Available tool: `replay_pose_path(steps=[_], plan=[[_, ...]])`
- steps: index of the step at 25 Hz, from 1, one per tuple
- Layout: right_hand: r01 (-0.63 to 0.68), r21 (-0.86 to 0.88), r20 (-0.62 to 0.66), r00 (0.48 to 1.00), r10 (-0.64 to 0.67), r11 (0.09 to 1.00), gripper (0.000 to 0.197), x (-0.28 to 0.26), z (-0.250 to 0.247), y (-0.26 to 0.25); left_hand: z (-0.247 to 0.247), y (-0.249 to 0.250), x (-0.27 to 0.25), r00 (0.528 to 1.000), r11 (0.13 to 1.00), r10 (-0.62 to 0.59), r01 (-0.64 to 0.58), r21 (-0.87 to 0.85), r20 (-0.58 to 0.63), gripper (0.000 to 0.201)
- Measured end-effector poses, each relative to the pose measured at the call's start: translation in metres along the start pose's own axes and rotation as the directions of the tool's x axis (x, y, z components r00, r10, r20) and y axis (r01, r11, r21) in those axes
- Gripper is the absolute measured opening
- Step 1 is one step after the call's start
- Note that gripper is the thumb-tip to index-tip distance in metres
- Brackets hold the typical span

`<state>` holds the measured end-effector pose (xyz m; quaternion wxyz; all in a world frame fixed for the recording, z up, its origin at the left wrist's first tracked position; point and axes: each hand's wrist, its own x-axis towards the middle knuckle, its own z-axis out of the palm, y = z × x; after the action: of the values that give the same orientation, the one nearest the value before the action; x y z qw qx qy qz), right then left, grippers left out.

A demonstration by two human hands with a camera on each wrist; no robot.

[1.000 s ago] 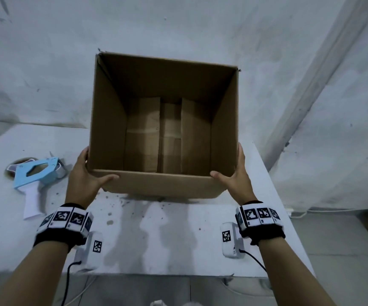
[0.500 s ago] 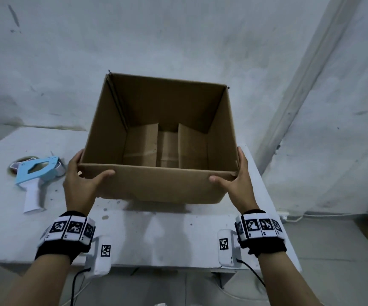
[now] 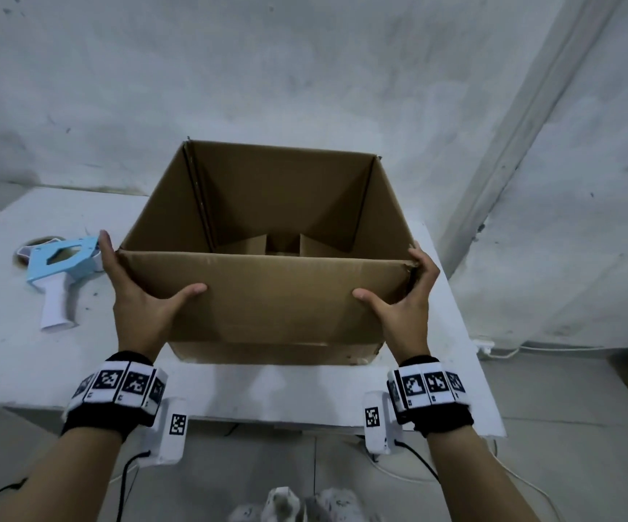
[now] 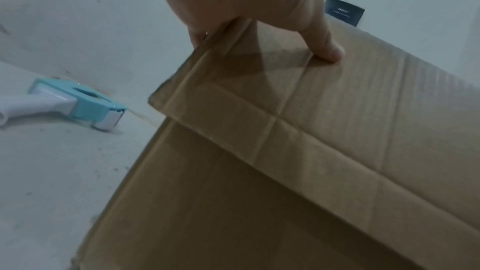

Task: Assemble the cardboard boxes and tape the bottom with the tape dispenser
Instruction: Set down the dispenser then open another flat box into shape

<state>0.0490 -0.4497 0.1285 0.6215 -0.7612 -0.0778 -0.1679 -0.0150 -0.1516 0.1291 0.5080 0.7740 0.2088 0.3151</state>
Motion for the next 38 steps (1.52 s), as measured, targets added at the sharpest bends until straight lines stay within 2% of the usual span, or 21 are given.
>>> replay_pose_path(steps=[3,6,14,16,21,29,35,38], plan=[[0.065,0.007,-0.069,0.996,-0.065,0.998,0.092,-0.006,-0.006,0.011,0.008,-0.004,-0.011,0.999,0.999,0.023,-0.022,0.036,-0.036,0.124],[0.1,-0.107,-0.04,0.994,-0.105,0.989,0.102,0.004,-0.007,0.022,0.021,-0.006,0.0,0.998,0.998,0.055,-0.053,0.041,-0.039,0.125],[0.056,-0.221,-0.158,0.983,-0.092,0.974,0.096,0.058,-0.006,0.044,0.071,0.008,0.052,0.992,0.991,0.046,-0.059,0.116,0.116,0.126],[0.065,-0.234,-0.146,0.984,-0.101,0.97,0.096,0.071,-0.005,0.046,0.082,0.009,0.062,0.991,0.99,0.055,-0.069,0.119,0.121,0.126],[-0.06,-0.303,-0.185,0.983,0.003,0.951,0.095,0.115,-0.02,0.047,0.123,0.015,0.081,0.988,0.991,0.077,-0.09,0.096,0.136,0.125],[-0.142,-0.353,-0.327,0.945,0.02,0.925,0.097,0.142,-0.074,0.063,0.195,0.037,0.078,0.958,0.983,0.151,-0.171,0.061,0.245,0.116],[-0.213,-0.474,-0.324,0.944,0.056,0.854,0.098,0.169,-0.114,0.079,0.242,0.057,0.057,0.971,0.986,0.146,-0.159,0.051,0.19,0.118],[-0.216,-0.481,-0.293,0.953,0.077,0.85,0.098,0.185,-0.128,0.084,0.26,0.069,0.048,0.978,0.988,0.125,-0.137,0.064,0.169,0.122]])
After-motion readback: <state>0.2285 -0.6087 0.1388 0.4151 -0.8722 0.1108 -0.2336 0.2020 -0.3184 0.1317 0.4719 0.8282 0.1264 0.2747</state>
